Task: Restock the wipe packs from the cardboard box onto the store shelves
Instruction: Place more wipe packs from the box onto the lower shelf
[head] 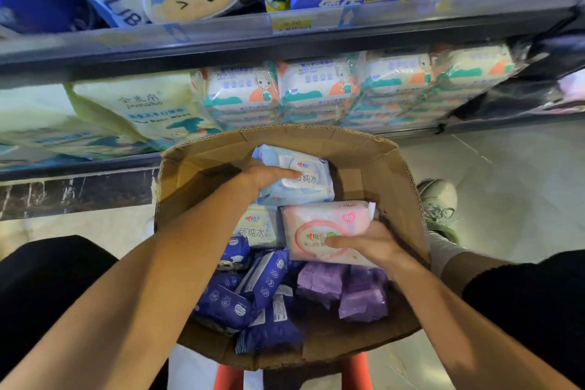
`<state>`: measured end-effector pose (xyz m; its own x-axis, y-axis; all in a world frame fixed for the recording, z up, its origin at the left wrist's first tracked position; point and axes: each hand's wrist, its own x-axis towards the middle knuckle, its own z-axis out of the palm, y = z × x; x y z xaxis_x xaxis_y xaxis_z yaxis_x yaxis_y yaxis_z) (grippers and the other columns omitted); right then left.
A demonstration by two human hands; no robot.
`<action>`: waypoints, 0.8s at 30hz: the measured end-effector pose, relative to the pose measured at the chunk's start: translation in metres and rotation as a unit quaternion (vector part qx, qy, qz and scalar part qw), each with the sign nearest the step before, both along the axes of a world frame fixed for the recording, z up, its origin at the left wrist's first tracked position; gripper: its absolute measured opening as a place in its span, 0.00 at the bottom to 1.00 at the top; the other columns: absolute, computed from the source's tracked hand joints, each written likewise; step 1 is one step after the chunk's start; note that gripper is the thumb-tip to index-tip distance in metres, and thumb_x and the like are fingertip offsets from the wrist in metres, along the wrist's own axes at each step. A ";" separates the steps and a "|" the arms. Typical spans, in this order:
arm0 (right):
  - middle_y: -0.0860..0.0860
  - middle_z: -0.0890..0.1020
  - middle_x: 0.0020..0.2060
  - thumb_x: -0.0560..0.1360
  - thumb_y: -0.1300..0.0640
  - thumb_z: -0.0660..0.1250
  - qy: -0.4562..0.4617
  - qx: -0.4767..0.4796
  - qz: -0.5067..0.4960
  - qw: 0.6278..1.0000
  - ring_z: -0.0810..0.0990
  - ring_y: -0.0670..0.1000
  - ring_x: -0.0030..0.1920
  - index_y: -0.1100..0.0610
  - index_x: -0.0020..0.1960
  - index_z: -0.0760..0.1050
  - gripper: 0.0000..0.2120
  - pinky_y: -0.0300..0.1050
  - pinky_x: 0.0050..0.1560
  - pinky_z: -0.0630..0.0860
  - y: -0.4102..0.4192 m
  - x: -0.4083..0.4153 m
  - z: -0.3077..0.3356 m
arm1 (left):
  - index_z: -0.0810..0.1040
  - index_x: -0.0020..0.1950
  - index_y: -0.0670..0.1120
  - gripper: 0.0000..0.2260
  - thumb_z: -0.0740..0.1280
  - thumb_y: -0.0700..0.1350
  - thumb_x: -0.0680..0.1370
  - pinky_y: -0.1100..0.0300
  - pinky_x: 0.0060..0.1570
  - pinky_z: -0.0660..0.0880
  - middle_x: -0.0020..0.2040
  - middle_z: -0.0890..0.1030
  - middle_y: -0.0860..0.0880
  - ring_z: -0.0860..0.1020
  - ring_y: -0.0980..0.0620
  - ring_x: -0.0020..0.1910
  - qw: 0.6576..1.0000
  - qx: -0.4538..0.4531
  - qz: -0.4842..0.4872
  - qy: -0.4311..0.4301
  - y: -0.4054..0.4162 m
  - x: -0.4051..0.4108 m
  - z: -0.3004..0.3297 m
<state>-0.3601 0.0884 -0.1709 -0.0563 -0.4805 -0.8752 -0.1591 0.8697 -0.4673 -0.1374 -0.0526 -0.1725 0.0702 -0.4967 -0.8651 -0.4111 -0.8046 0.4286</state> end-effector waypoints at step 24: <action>0.47 0.83 0.41 0.60 0.66 0.83 0.070 -0.349 -0.034 0.934 0.79 0.40 0.38 0.54 0.49 0.76 0.23 0.26 0.29 0.71 0.002 0.066 0.248 | 0.74 0.64 0.47 0.37 0.86 0.43 0.58 0.62 0.51 0.74 0.57 0.81 0.52 0.79 0.53 0.56 0.909 -0.407 0.095 0.000 0.117 0.185 0.278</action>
